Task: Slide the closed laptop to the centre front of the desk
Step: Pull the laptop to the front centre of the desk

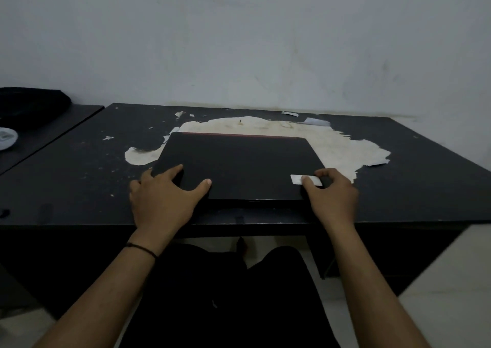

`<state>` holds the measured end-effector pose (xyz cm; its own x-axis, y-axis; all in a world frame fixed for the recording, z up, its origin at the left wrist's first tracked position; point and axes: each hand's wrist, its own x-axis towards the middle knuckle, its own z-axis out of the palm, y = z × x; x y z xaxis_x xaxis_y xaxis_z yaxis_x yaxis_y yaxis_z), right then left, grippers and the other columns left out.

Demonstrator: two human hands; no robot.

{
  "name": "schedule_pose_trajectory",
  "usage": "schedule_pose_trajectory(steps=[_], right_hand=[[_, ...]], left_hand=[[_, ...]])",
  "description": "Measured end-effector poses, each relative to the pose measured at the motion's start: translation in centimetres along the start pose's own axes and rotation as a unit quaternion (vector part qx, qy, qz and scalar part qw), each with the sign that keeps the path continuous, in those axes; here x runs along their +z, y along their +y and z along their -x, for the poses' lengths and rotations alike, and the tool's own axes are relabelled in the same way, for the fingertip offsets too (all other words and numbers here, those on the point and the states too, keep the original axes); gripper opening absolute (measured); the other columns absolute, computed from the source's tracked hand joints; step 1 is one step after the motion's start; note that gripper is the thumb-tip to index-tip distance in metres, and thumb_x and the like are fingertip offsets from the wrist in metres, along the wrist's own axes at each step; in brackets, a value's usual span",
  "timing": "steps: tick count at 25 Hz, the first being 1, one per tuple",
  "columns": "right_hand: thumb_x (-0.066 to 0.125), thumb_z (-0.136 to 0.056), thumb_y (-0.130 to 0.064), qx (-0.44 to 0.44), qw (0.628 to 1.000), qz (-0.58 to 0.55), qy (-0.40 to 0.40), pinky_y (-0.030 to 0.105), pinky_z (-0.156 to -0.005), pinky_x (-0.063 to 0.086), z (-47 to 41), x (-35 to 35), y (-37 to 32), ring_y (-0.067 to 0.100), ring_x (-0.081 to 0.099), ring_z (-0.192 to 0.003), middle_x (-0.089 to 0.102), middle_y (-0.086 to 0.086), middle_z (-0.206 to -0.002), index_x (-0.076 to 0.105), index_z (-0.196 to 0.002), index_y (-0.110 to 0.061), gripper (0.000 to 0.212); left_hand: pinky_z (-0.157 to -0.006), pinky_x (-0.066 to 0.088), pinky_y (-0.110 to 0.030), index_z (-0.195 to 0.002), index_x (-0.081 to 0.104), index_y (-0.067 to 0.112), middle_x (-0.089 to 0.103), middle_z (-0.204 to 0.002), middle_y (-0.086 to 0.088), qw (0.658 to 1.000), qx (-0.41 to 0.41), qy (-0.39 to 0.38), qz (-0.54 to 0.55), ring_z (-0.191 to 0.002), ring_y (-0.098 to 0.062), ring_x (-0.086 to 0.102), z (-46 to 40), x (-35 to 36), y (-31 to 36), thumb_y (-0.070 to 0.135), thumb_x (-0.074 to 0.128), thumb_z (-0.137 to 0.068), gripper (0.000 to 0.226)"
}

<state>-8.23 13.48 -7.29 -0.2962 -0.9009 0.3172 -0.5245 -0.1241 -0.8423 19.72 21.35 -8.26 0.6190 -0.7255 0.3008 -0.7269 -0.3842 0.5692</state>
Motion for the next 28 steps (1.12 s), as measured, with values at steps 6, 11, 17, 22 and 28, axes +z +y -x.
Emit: schedule_pose_trajectory(steps=[6,11,17,22,28], right_hand=[[0.063,-0.091,-0.036,-0.016,0.999,0.033,-0.009,0.037,-0.09,0.05,-0.4,0.6,0.2,0.027,0.061,-0.108,0.069,0.004,-0.113,0.068,-0.115,-0.017,0.031],[0.061,-0.094,-0.036,-0.017,0.999,0.037,-0.022,0.036,-0.091,0.045,-1.1,1.0,0.4,0.031,0.058,-0.114,0.068,0.008,-0.121,0.066,-0.117,-0.015,0.031],[0.061,-0.09,-0.037,-0.028,0.999,0.026,-0.006,0.039,-0.093,0.048,-1.2,1.5,0.9,0.031,0.06,-0.114,0.069,0.01,-0.119,0.069,-0.114,-0.014,0.034],[0.054,-0.091,-0.05,-0.196,0.961,0.192,-0.022,0.053,-0.118,0.016,2.4,3.6,-0.1,0.025,0.041,-0.14,0.058,0.002,-0.142,0.071,-0.119,-0.027,0.04],[0.03,-0.098,-0.054,-0.286,0.927,0.234,-0.062,0.05,-0.119,0.021,5.6,6.0,-0.7,0.023,0.042,-0.142,0.055,0.0,-0.147,0.061,-0.135,-0.029,0.054]], left_hand=[[-0.108,0.035,-0.048,-0.133,0.059,0.038,0.05,-0.141,-0.022,1.0,0.003,0.013,-0.018,-0.13,-0.041,0.039,0.0,0.2,-0.3,0.089,0.05,-0.064,0.087],[-0.107,0.037,-0.048,-0.133,0.058,0.038,0.049,-0.142,-0.02,1.0,0.0,0.017,-0.014,-0.13,-0.041,0.039,0.3,0.1,-0.2,0.089,0.051,-0.064,0.087],[-0.112,0.03,-0.05,-0.136,0.055,0.038,0.044,-0.146,-0.017,0.998,0.025,0.024,-0.044,-0.132,-0.039,0.035,0.4,0.3,-0.2,0.083,0.044,-0.073,0.078],[-0.121,0.006,-0.056,-0.144,0.049,0.03,0.035,-0.155,-0.02,0.986,0.088,0.037,-0.14,-0.147,-0.036,0.017,0.6,1.0,0.4,0.066,0.025,-0.086,0.072],[-0.119,0.021,-0.053,-0.14,0.053,0.029,0.045,-0.152,-0.014,0.97,0.201,0.018,-0.133,-0.142,-0.031,0.034,2.1,2.3,2.5,0.063,0.023,-0.09,0.067]])
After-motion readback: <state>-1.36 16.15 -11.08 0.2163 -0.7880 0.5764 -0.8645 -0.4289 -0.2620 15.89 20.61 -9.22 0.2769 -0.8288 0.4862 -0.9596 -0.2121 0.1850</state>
